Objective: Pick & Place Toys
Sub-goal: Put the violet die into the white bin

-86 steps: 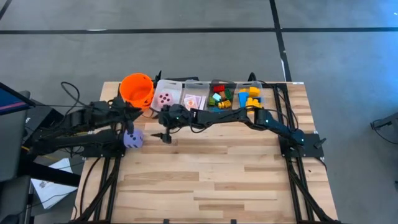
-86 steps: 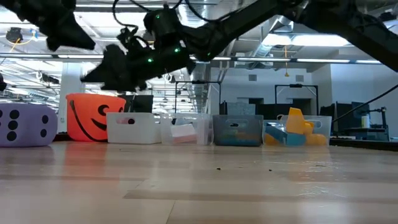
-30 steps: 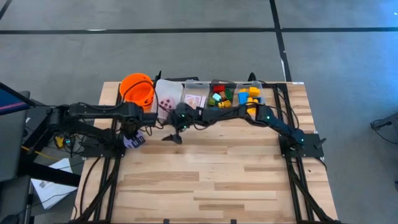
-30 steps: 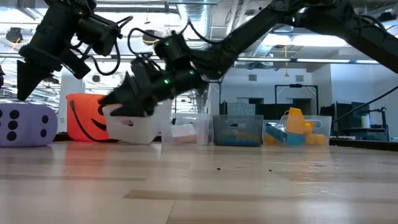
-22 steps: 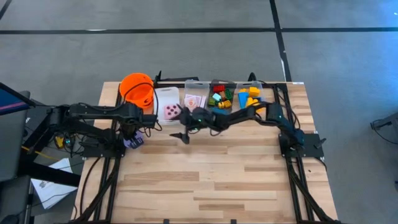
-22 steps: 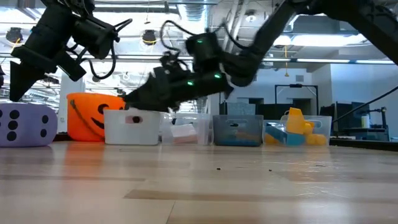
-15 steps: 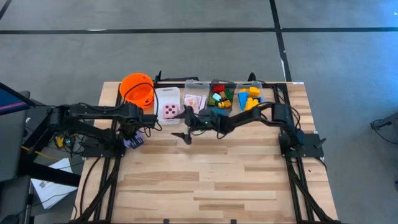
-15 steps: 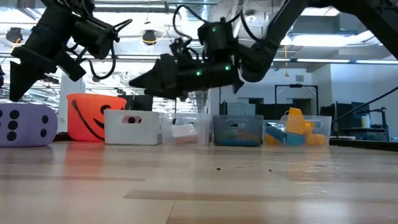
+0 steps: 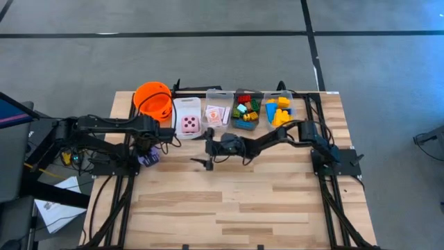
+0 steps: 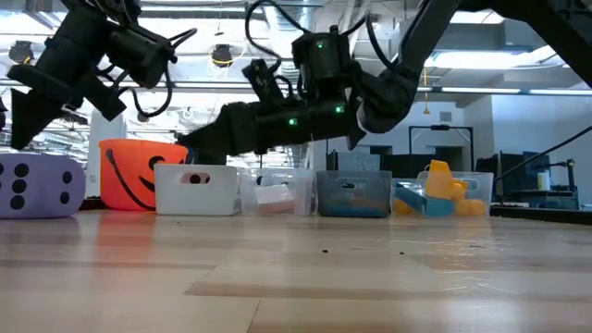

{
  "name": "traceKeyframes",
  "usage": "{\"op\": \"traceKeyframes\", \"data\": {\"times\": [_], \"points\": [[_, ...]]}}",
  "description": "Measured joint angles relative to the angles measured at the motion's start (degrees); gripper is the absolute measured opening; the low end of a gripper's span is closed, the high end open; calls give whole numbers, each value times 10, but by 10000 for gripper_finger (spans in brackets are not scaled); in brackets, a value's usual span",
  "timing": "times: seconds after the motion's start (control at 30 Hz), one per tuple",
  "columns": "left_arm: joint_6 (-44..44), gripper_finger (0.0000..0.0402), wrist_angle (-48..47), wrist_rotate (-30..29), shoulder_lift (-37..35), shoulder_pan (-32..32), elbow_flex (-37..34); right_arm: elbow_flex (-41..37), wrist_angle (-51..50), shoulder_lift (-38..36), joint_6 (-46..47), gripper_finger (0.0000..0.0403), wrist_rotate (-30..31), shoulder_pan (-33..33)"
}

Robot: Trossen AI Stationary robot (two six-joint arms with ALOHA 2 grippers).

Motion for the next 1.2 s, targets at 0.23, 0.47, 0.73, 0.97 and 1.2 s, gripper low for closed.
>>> {"op": "traceKeyframes", "data": {"times": [0.23,0.47,0.73,0.97,1.2], "points": [[10,0,13,2,0,0,0,1,8,0,7,400,-2,1],[10,0,13,2,0,0,0,1,6,0,8,400,-2,1],[10,0,25,4,0,0,3,1,6,0,9,400,-2,0],[10,0,59,8,0,0,4,1,5,0,9,400,-2,1],[8,0,85,25,-1,0,5,1,2,0,9,400,-2,0]]}}
